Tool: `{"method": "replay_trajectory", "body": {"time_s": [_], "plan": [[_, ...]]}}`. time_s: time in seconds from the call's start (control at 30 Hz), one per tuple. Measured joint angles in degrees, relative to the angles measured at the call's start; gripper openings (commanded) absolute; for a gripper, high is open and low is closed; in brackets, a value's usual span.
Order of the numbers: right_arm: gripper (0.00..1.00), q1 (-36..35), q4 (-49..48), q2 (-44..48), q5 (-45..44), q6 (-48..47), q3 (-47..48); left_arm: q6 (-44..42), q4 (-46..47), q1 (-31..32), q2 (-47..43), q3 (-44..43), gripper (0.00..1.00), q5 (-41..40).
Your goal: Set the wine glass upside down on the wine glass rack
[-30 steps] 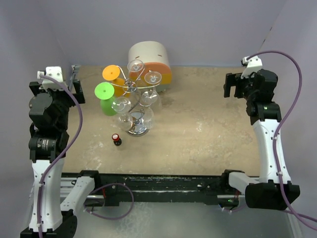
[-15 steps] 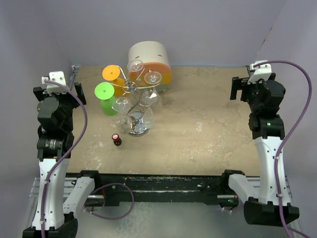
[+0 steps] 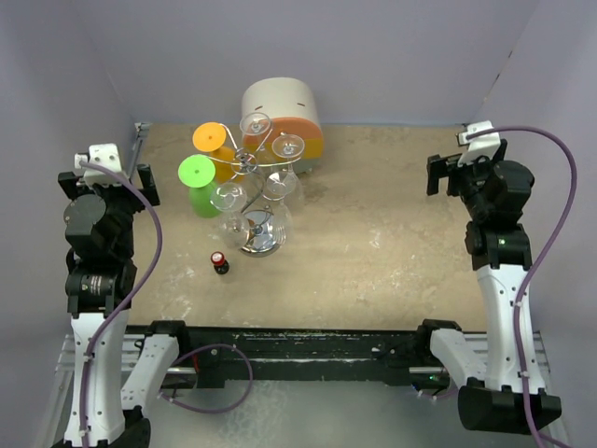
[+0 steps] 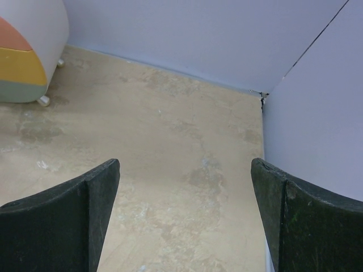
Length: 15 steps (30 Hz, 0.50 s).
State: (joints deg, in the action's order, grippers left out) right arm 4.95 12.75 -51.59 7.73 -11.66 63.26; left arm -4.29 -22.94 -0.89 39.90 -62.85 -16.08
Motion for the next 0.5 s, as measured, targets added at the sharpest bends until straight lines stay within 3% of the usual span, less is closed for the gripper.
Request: {"method": "replay_trajectory", "body": {"time_s": [0.5], "plan": [[1.0,0.0,0.31,5.6,1.31,-0.55,-4.5,0.09,-2.01,-0.33,-3.26,2.47,0.99,2.64]]}}
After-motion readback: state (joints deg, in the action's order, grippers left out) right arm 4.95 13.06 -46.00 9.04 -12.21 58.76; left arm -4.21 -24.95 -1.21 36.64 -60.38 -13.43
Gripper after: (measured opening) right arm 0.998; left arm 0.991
